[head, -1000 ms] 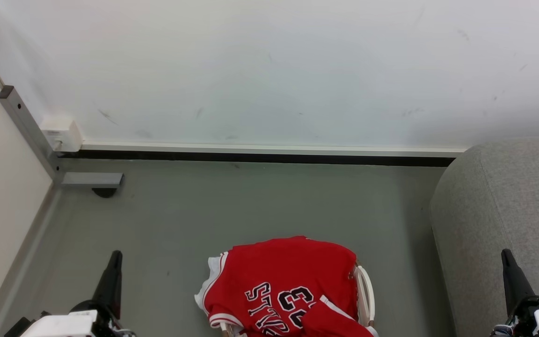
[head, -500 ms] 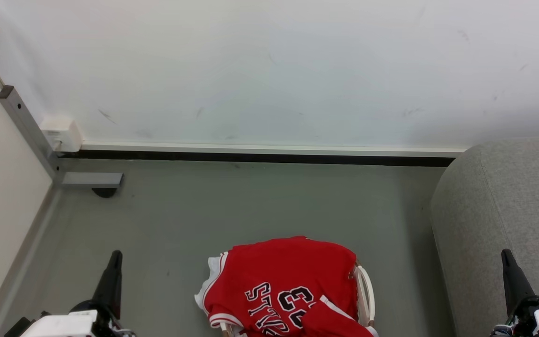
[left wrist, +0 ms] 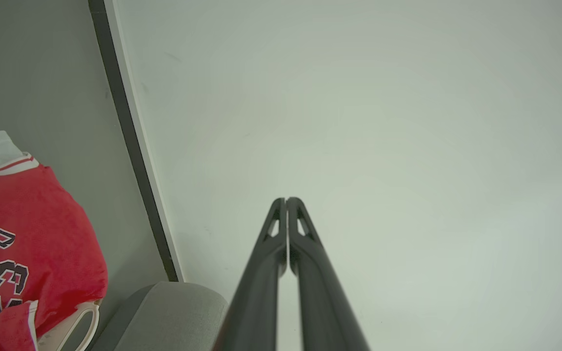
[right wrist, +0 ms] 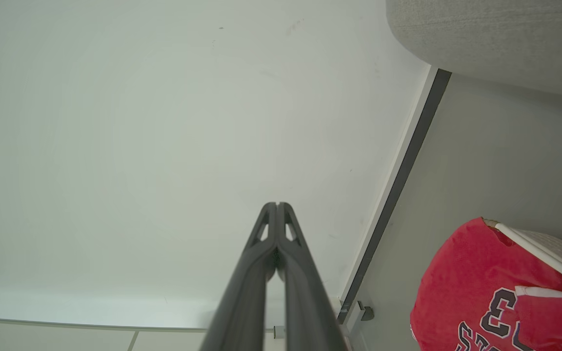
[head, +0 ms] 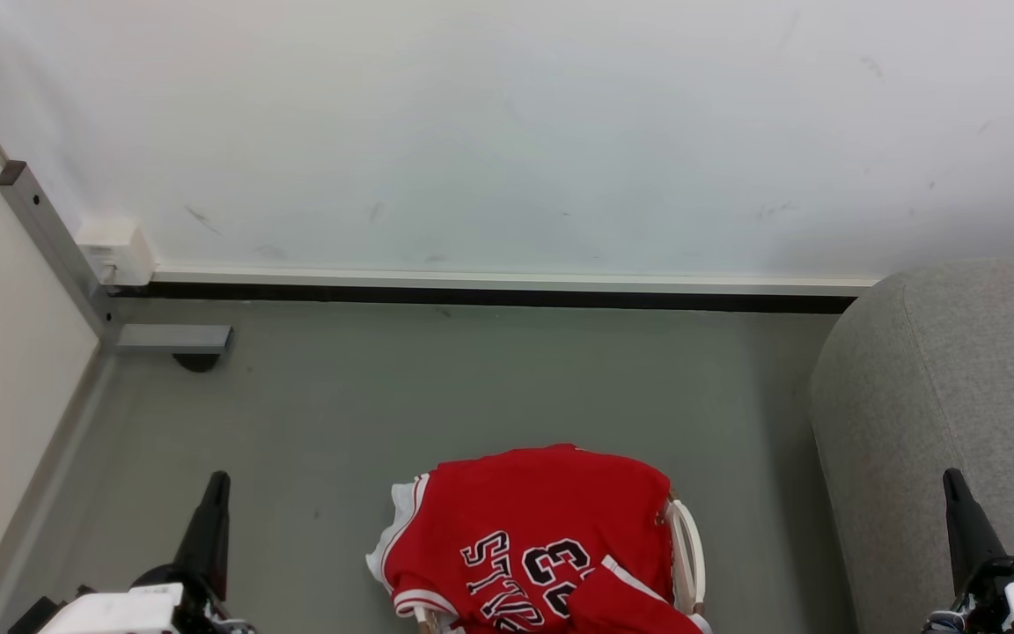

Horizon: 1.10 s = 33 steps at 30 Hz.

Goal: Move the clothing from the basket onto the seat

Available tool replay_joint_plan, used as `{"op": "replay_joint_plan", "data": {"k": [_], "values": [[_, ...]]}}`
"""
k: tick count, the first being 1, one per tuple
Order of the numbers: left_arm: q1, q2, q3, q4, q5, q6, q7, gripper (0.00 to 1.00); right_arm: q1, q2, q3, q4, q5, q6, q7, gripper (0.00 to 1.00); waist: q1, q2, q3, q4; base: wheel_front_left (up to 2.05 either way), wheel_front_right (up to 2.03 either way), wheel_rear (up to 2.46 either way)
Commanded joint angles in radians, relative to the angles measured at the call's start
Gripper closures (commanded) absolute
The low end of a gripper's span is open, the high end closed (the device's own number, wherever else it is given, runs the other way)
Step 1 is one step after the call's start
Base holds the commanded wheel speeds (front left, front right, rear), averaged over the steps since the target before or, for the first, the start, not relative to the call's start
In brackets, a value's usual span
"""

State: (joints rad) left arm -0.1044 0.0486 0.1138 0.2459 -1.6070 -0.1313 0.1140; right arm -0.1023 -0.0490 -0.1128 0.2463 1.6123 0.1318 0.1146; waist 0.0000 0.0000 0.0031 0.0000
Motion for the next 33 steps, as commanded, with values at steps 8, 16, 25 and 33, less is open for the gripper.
{"op": "replay_joint_plan", "data": {"k": [8,16,25,33], "values": [[-0.008,0.003,0.001,-0.003,-0.012,0.001,0.003,1.0,-0.012,-0.002,-0.003,-0.004,0.001,-0.002,0.002,1.0,0.0,0.0,0.0,0.0,0.0,0.0,0.0],[-0.008,0.003,0.001,-0.003,-0.012,0.001,0.003,1.0,-0.012,-0.002,-0.003,-0.004,0.001,-0.002,0.002,1.0,0.0,0.0,0.0,0.0,0.0,0.0,0.0],[-0.008,0.003,0.001,-0.003,-0.012,0.001,0.003,1.0,-0.012,-0.002,-0.003,-0.004,0.001,-0.002,0.002,1.0,0.0,0.0,0.0,0.0,0.0,0.0,0.0],[-0.008,0.003,0.001,-0.003,-0.012,0.001,0.003,1.0,-0.012,-0.002,-0.003,-0.004,0.001,-0.002,0.002,1.0,0.0,0.0,0.0,0.0,0.0,0.0,0.0]]}}
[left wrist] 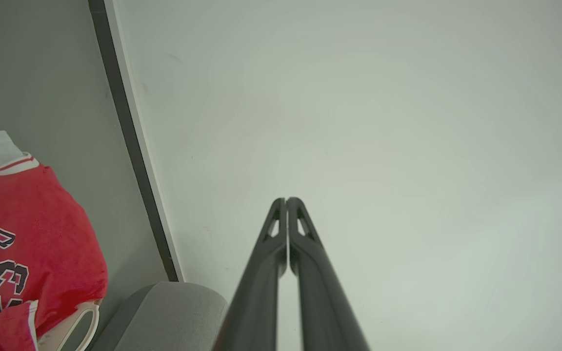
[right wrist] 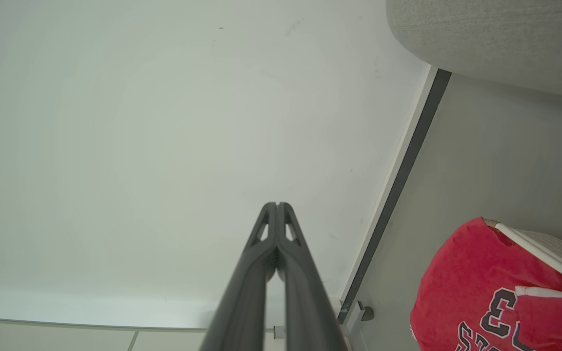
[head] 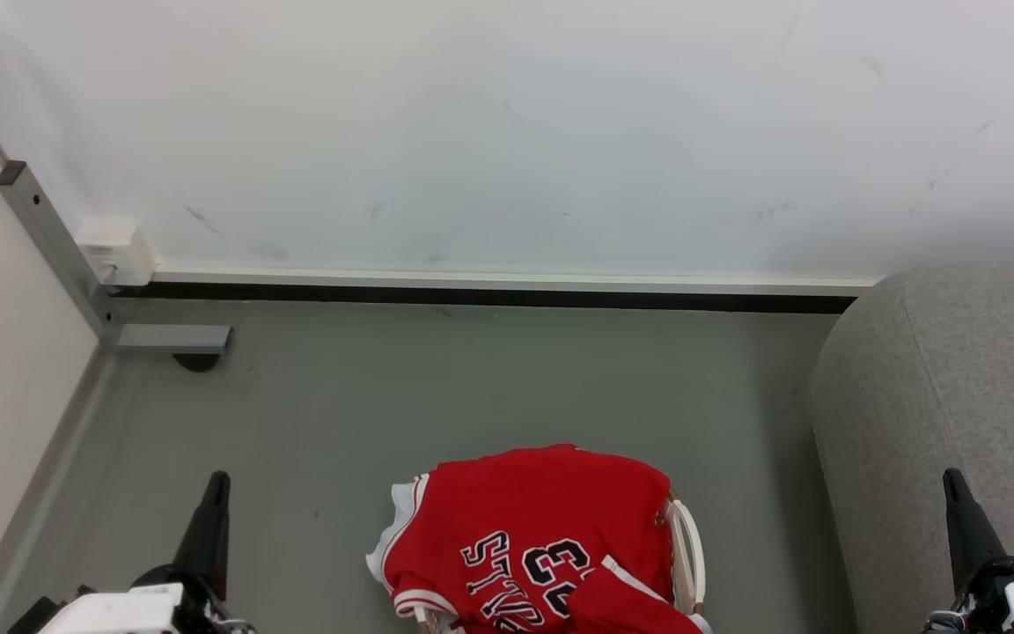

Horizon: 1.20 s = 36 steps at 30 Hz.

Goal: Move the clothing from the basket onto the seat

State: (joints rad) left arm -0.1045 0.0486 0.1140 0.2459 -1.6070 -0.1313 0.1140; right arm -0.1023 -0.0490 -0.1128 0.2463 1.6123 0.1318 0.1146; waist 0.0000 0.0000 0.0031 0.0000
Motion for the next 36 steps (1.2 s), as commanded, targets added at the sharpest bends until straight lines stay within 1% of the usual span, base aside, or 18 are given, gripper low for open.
{"op": "replay_joint_plan", "data": {"k": [1,8,9,10,11,12,19,24,32,36], "values": [[-0.008,0.003,0.001,-0.003,-0.012,0.001,0.003,1.0,-0.012,-0.002,-0.003,-0.004,0.001,-0.002,0.002,1.0,0.0,0.0,0.0,0.0,0.0,0.0,0.0],[-0.008,0.003,0.0,-0.003,-0.012,0.001,0.003,1.0,-0.012,-0.002,-0.003,-0.004,0.001,-0.002,0.002,1.0,0.0,0.0,0.0,0.0,0.0,0.0,0.0],[0.0,0.0,0.0,0.0,0.0,0.0,0.0,0.0,0.0,0.0,0.0,0.0,0.0,0.0,0.0,0.0,0.0,0.0,0.0,0.0,0.0,0.0,0.0],[0.004,-0.002,0.0,0.006,0.0,0.0,-0.002,0.0,0.004,0.001,0.002,0.006,0.0,0.0,-0.001,0.0,0.0,0.0,0.0,0.0,0.0,0.0,0.0],[0.012,-0.004,-0.001,0.015,0.0,0.0,-0.002,1.0,0.01,0.004,0.003,0.015,0.0,0.0,-0.002,1.0,0.0,0.0,0.0,0.0,0.0,0.0,0.0],[0.02,-0.007,-0.001,0.023,0.0,0.0,-0.002,0.0,0.018,0.007,0.004,0.023,0.0,0.0,-0.002,0.0,0.0,0.0,0.0,0.0,0.0,0.0,0.0],[0.017,-0.006,-0.013,0.003,-0.003,0.0,-0.039,0.0,0.017,0.006,0.032,-0.01,0.02,0.0,-0.038,0.0,0.0,0.0,0.001,-0.001,0.0,0.0,0.0],[0.014,-0.005,-0.015,-0.019,0.04,0.0,-0.063,0.0,0.014,0.003,0.059,-0.037,-0.012,0.0,-0.063,0.0,0.0,0.0,0.002,-0.003,0.0,0.0,0.0],[0.011,-0.004,-0.022,-0.046,0.197,0.0,-0.099,0.0,0.009,-0.005,0.091,-0.066,-0.139,0.0,-0.099,0.0,0.0,0.0,0.003,-0.005,0.0,0.0,0.0],[0.01,-0.003,-0.021,-0.059,0.272,0.0,-0.116,0.0,0.007,-0.019,0.118,-0.074,-0.257,0.0,-0.116,0.0,0.0,0.0,0.002,-0.009,0.0,0.0,0.0]]}}
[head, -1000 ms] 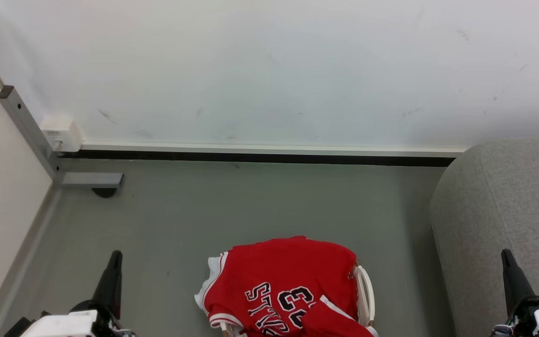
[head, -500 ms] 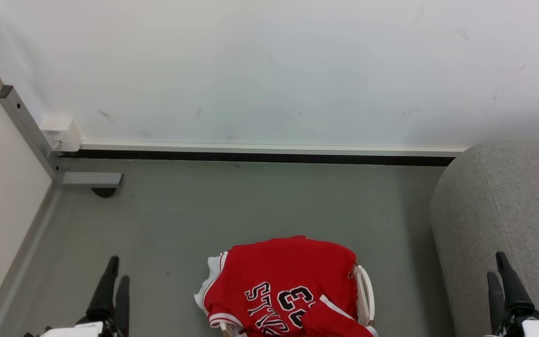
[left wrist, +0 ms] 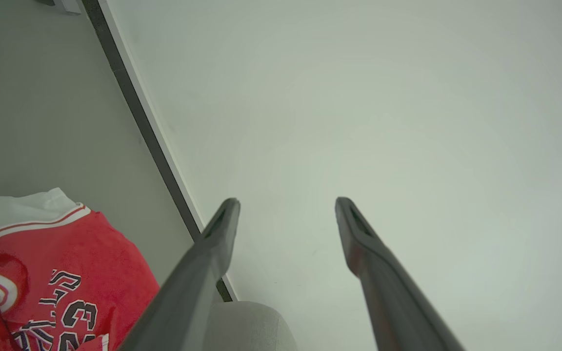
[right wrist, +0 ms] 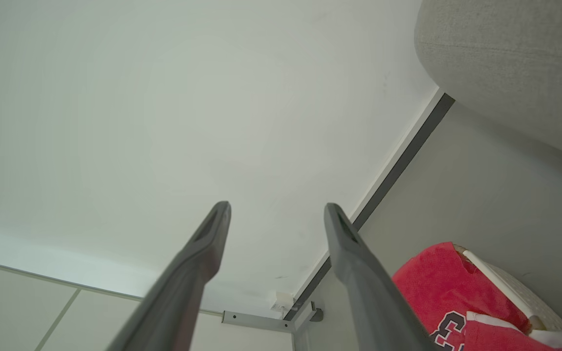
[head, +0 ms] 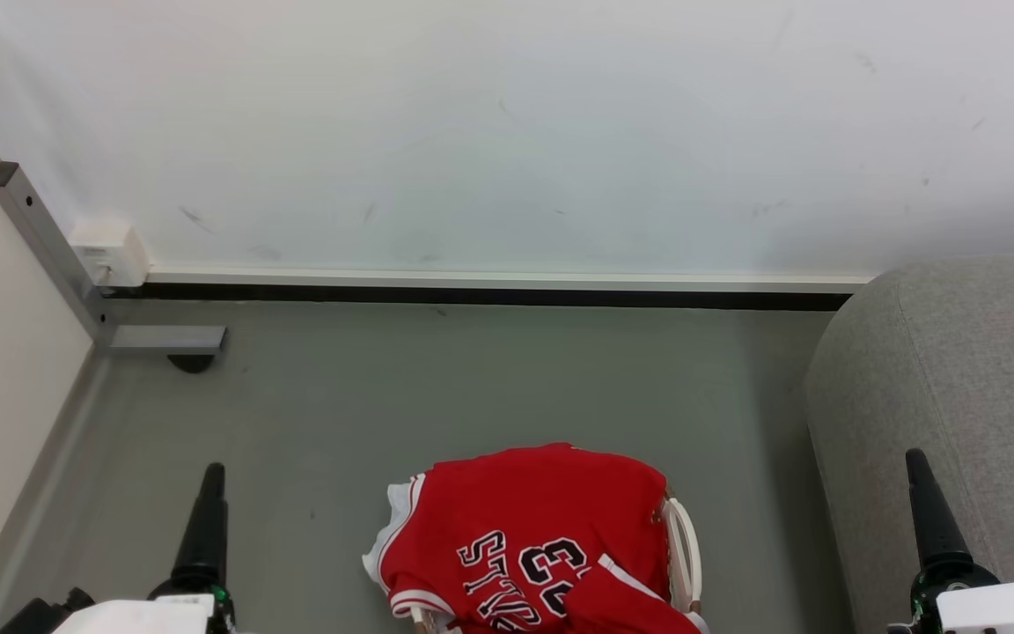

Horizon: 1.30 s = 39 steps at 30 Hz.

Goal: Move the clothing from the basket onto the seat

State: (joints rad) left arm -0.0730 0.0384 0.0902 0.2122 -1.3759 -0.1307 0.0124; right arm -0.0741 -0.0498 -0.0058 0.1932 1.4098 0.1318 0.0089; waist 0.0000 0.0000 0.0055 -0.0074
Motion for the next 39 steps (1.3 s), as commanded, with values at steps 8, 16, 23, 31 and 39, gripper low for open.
{"op": "replay_joint_plan", "data": {"k": [8,16,23,31,39], "values": [[-0.012,0.008,0.003,-0.054,0.268,0.001,-0.045,0.0,-0.019,-0.03,0.058,-0.034,-0.264,-0.001,-0.042,0.0,0.0,0.0,-0.002,-0.008,0.0,0.0,0.0],[-0.006,0.013,-0.035,-0.08,0.504,0.035,-0.072,0.0,-0.022,-0.033,0.066,-0.037,-0.426,-0.001,-0.068,0.0,0.0,0.0,-0.001,-0.012,0.0,0.0,0.0],[0.002,0.036,-0.074,-0.079,0.635,0.085,-0.095,0.0,-0.025,-0.029,0.076,-0.018,-0.555,-0.001,-0.091,0.0,0.0,0.0,-0.003,-0.015,0.0,0.0,0.0],[0.001,0.048,-0.101,-0.074,0.722,0.12,-0.12,0.0,-0.029,-0.03,0.096,-0.017,-0.664,-0.001,-0.116,0.0,0.0,0.0,-0.005,-0.016,0.0,0.0,0.0],[0.004,0.052,-0.116,-0.073,0.802,0.131,-0.143,0.0,-0.031,-0.032,0.113,-0.018,-0.757,-0.001,-0.139,0.0,0.0,0.0,-0.008,-0.017,0.0,0.0,0.0]]}}
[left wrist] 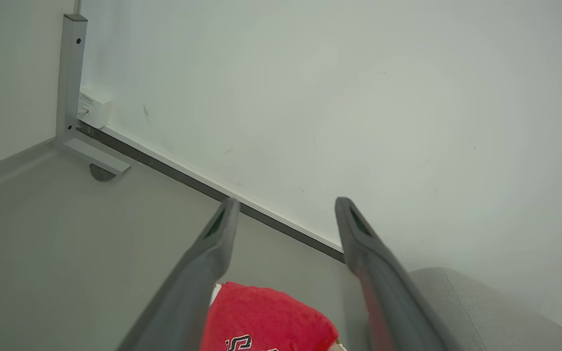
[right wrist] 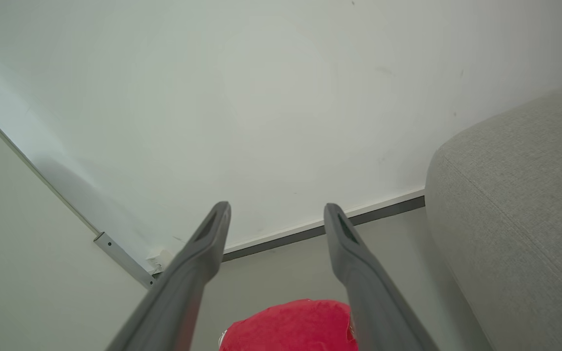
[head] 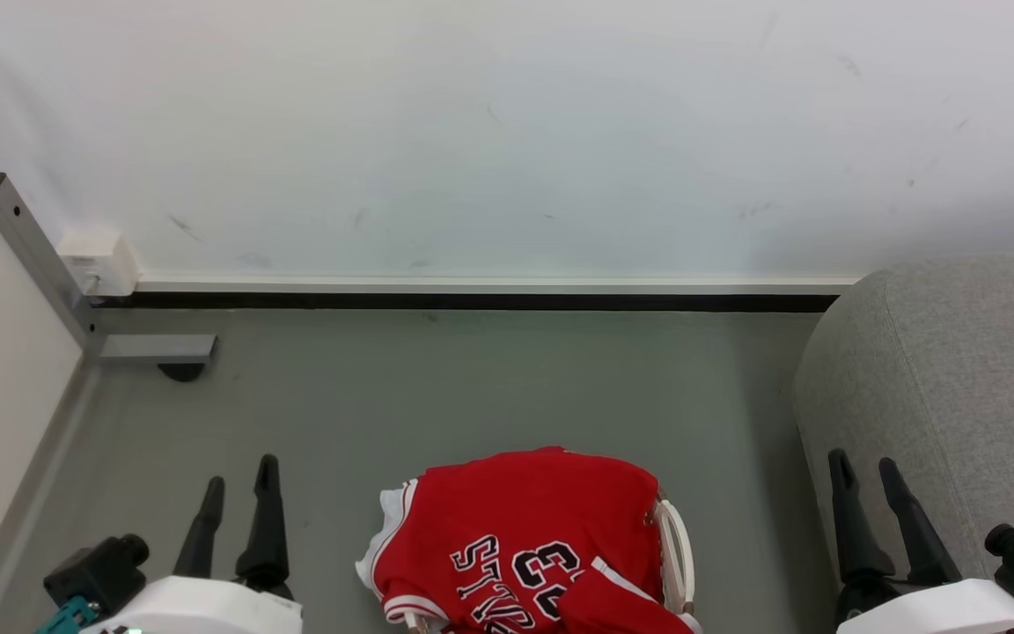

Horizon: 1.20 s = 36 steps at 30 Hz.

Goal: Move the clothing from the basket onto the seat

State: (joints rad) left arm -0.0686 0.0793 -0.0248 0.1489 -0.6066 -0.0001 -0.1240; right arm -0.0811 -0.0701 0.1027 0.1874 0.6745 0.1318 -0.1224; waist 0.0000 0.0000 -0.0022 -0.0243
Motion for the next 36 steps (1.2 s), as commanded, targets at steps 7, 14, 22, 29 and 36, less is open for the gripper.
{"op": "replay_joint_plan", "data": {"k": [7,14,22,29,36], "values": [[0.003,0.009,-0.006,-0.012,0.103,-0.004,-0.025,0.0,-0.024,-0.017,0.025,-0.004,-0.087,-0.001,-0.027,0.0,0.0,0.0,-0.003,0.001,0.0,0.0,0.0],[0.005,0.009,-0.004,-0.017,0.176,-0.003,-0.044,0.0,-0.028,-0.019,0.044,0.0,-0.152,-0.001,-0.045,0.0,0.0,0.0,-0.002,0.0,0.0,0.0,0.0],[0.011,0.004,0.002,-0.024,0.254,0.0,-0.063,0.0,-0.029,-0.013,0.051,-0.007,-0.213,-0.001,-0.065,0.0,0.0,0.0,-0.002,-0.004,0.0,0.0,0.0],[0.012,0.001,0.004,-0.025,0.32,0.0,-0.079,0.0,-0.027,-0.011,0.057,-0.014,-0.265,-0.002,-0.08,0.0,0.0,0.0,-0.002,-0.008,0.0,0.0,0.0],[0.011,-0.004,0.007,-0.018,0.381,-0.001,-0.093,0.0,-0.026,-0.011,0.066,-0.021,-0.311,-0.002,-0.094,0.0,0.0,0.0,-0.005,-0.01,0.0,0.0,0.0]]}}
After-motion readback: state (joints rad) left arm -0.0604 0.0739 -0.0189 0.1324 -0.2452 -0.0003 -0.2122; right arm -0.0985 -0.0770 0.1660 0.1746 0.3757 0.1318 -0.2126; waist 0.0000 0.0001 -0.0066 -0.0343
